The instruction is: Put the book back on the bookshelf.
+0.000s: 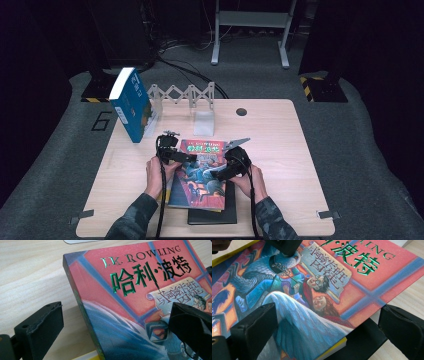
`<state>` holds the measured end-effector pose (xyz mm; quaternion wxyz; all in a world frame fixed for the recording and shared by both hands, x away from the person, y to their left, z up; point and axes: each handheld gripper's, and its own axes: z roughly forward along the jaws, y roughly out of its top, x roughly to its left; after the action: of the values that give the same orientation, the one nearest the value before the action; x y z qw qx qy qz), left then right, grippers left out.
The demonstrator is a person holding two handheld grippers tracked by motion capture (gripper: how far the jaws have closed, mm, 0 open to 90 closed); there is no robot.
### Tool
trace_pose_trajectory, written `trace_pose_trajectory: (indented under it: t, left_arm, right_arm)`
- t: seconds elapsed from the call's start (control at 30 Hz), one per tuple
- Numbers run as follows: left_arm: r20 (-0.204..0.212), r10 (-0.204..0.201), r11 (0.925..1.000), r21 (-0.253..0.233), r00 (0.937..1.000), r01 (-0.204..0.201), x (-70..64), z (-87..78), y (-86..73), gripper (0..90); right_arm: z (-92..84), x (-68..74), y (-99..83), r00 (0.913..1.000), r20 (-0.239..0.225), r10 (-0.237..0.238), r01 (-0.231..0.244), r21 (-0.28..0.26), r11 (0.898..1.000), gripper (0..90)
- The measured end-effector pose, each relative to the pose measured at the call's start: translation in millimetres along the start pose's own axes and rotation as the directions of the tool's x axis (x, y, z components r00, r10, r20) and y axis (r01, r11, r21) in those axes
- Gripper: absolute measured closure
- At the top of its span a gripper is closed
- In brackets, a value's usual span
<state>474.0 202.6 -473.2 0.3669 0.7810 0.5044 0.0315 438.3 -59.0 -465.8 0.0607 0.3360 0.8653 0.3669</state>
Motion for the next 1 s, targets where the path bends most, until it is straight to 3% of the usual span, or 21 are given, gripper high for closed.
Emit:
trace_pose_trajectory:
  t: [0.43, 0.47, 0.5, 0.57, 1.0]
  left_arm:
    - [0.001, -0.028, 0.9996, -0.009, 0.9996, 0.028, 1.5, -0.6, -2.7, 0.0]
    - [0.0, -0.036, 0.9993, -0.012, 0.9994, 0.036, 1.2, -0.4, -3.2, 0.0]
    - [0.0, -0.036, 0.9993, -0.012, 0.9994, 0.036, 1.2, -0.4, -3.2, 0.0]
    - [0.001, -0.045, 0.9989, -0.016, 0.999, 0.045, 0.5, 0.1, -3.7, 0.0]
    - [0.006, -0.051, 0.9985, -0.021, 0.9987, 0.051, -1.8, 1.0, -5.5, 0.1]
  right_arm:
    - [2.2, -0.6, 1.6, 0.9999, -0.013, 0.01, -0.01, 0.005, 1.0, 1.5]
    - [3.1, -1.8, 2.8, 0.9999, -0.011, -0.006, 0.006, 0.002, 1.0, 1.5]
    - [3.3, -0.6, 3.4, 0.9999, -0.011, 0.009, -0.009, 0.005, 1.0, 1.5]
    - [3.7, -1.8, 3.9, 0.9998, -0.018, -0.007, 0.007, 0.01, 1.0, 1.4]
    - [5.9, -1.4, 5.3, 0.9996, -0.028, 0.003, -0.003, 0.009, 1.0, 1.3]
